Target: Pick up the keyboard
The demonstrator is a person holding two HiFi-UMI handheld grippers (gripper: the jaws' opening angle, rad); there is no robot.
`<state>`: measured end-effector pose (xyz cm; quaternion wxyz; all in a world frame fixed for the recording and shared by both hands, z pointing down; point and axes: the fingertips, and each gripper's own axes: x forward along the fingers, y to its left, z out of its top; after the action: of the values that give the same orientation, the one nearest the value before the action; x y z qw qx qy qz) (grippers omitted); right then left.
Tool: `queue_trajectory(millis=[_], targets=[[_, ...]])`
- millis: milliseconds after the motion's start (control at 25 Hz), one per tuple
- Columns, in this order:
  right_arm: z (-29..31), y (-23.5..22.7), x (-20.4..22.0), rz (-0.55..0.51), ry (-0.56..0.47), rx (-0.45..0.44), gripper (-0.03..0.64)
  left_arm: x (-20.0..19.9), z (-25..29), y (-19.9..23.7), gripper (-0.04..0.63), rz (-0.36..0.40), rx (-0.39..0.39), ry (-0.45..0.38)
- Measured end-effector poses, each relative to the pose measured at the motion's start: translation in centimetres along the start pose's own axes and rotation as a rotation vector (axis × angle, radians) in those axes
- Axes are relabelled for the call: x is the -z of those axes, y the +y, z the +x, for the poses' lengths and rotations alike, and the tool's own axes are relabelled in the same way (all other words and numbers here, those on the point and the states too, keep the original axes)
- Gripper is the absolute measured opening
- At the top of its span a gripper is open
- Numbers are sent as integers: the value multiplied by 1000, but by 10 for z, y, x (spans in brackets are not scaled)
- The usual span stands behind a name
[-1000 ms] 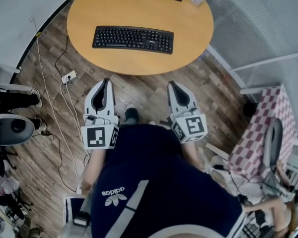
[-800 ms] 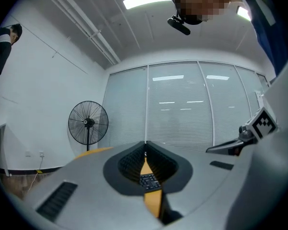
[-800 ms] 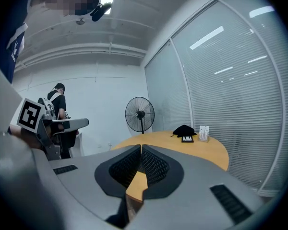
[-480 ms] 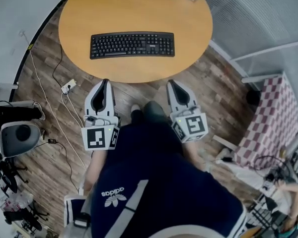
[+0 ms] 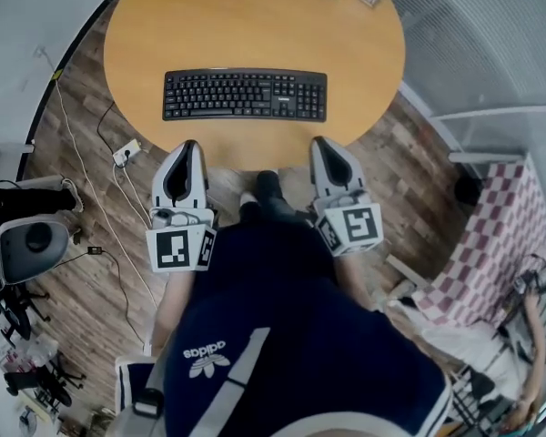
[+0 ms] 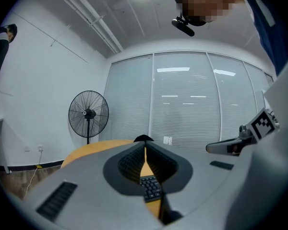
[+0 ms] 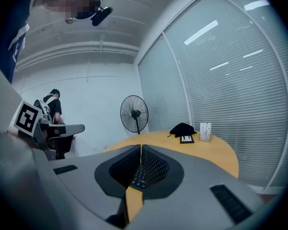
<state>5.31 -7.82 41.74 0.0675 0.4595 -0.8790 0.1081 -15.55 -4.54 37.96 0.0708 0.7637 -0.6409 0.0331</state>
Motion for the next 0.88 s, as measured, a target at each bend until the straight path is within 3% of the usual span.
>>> queue_trajectory(millis=[440, 880], targets=[[69, -72, -19, 18, 4, -39, 8, -14, 81, 12, 11, -19, -59, -36], [77, -83, -12, 51, 29, -16, 8, -13, 99, 19, 11, -19, -38, -15]])
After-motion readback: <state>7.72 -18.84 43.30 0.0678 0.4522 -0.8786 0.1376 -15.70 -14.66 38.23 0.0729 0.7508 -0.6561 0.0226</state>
